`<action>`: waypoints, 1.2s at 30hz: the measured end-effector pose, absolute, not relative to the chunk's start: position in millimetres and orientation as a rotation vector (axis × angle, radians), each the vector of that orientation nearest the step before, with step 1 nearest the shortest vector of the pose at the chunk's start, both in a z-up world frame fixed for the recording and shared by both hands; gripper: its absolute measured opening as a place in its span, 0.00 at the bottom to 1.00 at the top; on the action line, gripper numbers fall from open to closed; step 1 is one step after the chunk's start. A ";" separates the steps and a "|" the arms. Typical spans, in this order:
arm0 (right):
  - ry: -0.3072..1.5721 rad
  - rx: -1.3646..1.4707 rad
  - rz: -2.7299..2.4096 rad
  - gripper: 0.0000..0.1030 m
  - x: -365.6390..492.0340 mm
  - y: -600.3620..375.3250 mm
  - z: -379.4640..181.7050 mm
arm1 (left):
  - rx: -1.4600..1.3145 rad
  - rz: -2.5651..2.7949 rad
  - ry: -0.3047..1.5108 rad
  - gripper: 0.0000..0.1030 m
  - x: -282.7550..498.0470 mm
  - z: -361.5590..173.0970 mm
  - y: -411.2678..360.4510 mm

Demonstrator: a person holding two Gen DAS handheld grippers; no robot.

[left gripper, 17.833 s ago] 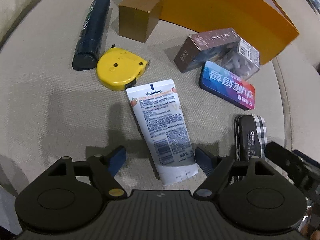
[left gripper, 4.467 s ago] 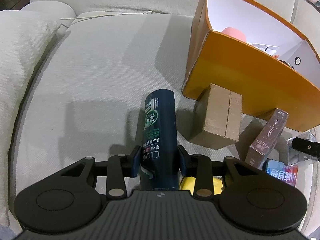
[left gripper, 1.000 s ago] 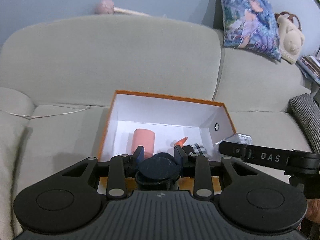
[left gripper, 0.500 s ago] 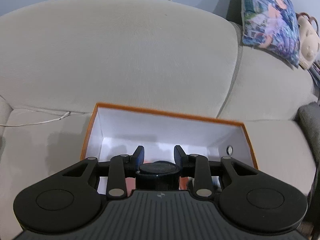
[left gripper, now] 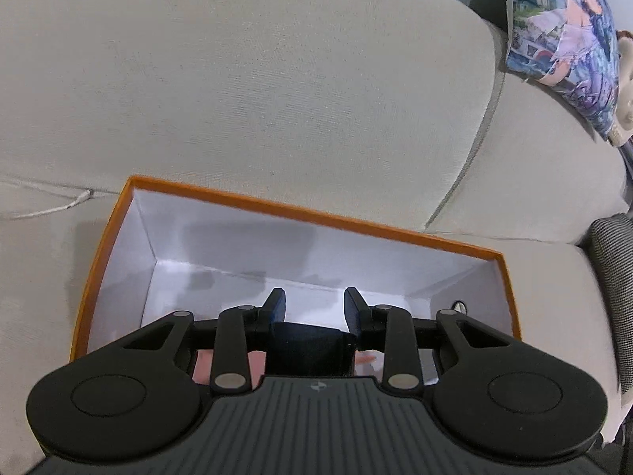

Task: Organize rigid objects
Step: 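Lower the bottle and clear box into the orange box and open both grippers, then withdraw both grippers up from the orange box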

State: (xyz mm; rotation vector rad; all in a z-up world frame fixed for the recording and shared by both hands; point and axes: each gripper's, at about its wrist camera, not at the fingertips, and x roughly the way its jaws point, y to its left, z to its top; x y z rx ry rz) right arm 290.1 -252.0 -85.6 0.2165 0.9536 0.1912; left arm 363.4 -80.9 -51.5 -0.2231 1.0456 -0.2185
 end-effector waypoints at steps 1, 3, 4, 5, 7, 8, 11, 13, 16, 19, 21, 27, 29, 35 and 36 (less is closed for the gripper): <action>0.955 0.213 0.192 0.46 289.0 -251.1 -84.7 | -0.211 -0.212 1.054 0.35 365.6 -53.7 -82.1; 0.959 0.200 0.193 0.46 291.7 -248.2 -85.3 | -0.204 -0.212 1.102 0.35 370.0 -65.5 -84.0; 0.959 0.189 0.193 0.46 291.2 -246.5 -85.3 | -0.212 -0.210 1.129 0.34 370.7 -73.5 -84.1; 0.959 0.181 0.193 0.46 293.3 -245.4 -84.7 | -0.226 -0.213 1.124 0.34 369.4 -78.1 -83.4; 0.953 0.158 0.194 0.47 292.7 -242.1 -86.2 | -0.234 -0.206 1.141 0.33 368.0 -84.7 -80.6; 0.949 0.143 0.194 0.47 292.2 -240.6 -88.1 | -0.238 -0.207 1.156 0.33 367.5 -88.5 -79.5; 0.950 0.104 0.193 0.47 288.4 -233.8 -93.6 | -0.205 -0.197 1.167 0.33 368.8 -93.7 -82.5; 0.955 0.055 0.186 0.48 284.5 -228.0 -100.3 | -0.187 -0.199 1.164 0.33 367.2 -95.2 -84.2; 0.948 0.014 0.185 0.58 279.1 -224.8 -104.4 | -0.187 -0.225 1.143 0.47 364.2 -91.7 -85.7; 0.942 0.032 0.184 0.59 272.4 -228.4 -104.5 | -0.178 -0.224 1.104 0.71 357.7 -79.6 -85.3; 0.931 0.034 0.188 0.59 267.4 -230.5 -99.6 | -0.183 -0.220 1.078 0.73 352.6 -68.9 -81.9; 0.875 0.041 0.211 0.64 247.9 -236.2 -76.8 | -0.209 -0.218 1.021 0.73 325.5 -36.8 -69.6; 0.855 0.063 0.210 0.64 235.5 -238.8 -68.4 | -0.197 -0.215 1.001 0.74 310.1 -24.0 -66.2; 0.817 0.112 0.203 0.69 187.2 -245.6 -47.1 | -0.142 -0.199 0.946 0.78 246.0 6.3 -60.0; 0.812 0.114 0.199 0.72 177.0 -244.2 -44.5 | -0.143 -0.198 0.938 0.79 233.0 9.6 -59.7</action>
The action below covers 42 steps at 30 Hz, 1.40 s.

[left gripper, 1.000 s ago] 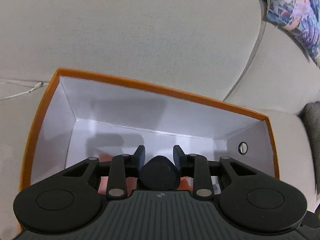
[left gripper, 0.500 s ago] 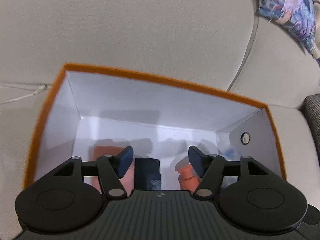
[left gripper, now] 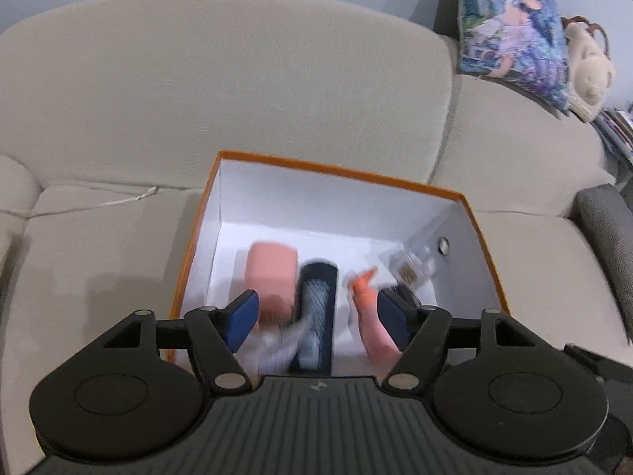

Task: Organize rigid objects
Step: 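Withdraw both grippers up from the orange box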

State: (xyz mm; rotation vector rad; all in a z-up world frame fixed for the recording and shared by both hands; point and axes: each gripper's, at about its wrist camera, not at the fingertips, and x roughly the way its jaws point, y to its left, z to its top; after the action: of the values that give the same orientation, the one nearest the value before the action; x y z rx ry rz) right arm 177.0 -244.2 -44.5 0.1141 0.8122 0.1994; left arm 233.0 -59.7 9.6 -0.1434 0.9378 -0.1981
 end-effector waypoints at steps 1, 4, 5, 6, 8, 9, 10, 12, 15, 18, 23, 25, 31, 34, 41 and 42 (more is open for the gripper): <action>0.807 0.117 0.195 0.72 166.5 -244.6 -42.9 | -0.143 -0.192 0.930 0.81 219.8 12.6 -58.9; 0.804 0.140 0.197 0.72 140.5 -239.3 -40.0 | -0.122 -0.175 0.915 0.81 182.5 15.5 -59.8; 0.803 0.145 0.199 0.72 131.9 -239.0 -40.8 | -0.103 -0.170 0.913 0.81 171.1 15.7 -61.7; 0.801 0.149 0.201 0.72 123.4 -238.5 -41.6 | -0.088 -0.172 0.908 0.82 159.3 14.2 -62.2; 0.800 0.162 0.204 0.73 107.3 -238.8 -45.5 | -0.072 -0.177 0.907 0.82 137.1 12.1 -59.8; 0.799 0.168 0.206 0.73 99.3 -239.0 -47.3 | -0.071 -0.178 0.907 0.82 126.0 11.6 -57.9; 0.800 0.168 0.207 0.73 93.2 -238.5 -49.6 | -0.071 -0.181 0.905 0.82 116.9 10.5 -56.8; 0.796 0.169 0.206 0.74 80.5 -241.4 -52.6 | -0.067 -0.179 0.892 0.82 100.3 8.2 -54.6; 0.802 0.172 0.196 0.74 65.6 -246.3 -58.8 | -0.050 -0.162 0.872 0.82 81.5 2.8 -54.7; 0.798 0.167 0.185 0.77 51.8 -247.6 -61.7 | -0.030 -0.136 0.867 0.82 67.3 -2.3 -56.2; 0.770 0.118 0.154 0.80 35.3 -249.8 -61.9 | -0.031 -0.104 0.869 0.83 56.8 -10.3 -55.7; 0.759 0.120 0.139 0.80 33.1 -253.6 -59.9 | -0.032 -0.094 0.871 0.84 56.6 -11.4 -56.2; 0.764 0.149 0.126 0.81 33.8 -260.8 -62.3 | -0.014 -0.092 0.856 0.85 52.9 -17.0 -61.2; 0.772 0.139 0.129 0.81 34.8 -258.9 -65.5 | 0.000 -0.097 0.864 0.85 56.2 -22.1 -66.5; 0.794 0.129 0.127 0.82 40.0 -258.1 -76.9 | 0.001 -0.095 0.889 0.85 61.9 -35.1 -67.3; 0.797 0.131 0.127 0.82 40.6 -259.1 -78.6 | 0.001 -0.092 0.895 0.85 63.0 -37.5 -66.7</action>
State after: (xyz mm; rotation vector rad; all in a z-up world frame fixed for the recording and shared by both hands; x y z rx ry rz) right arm 40.6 -259.1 -78.6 0.1315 0.7973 0.1267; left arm 63.0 -66.7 -37.5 0.0015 0.8949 -0.0916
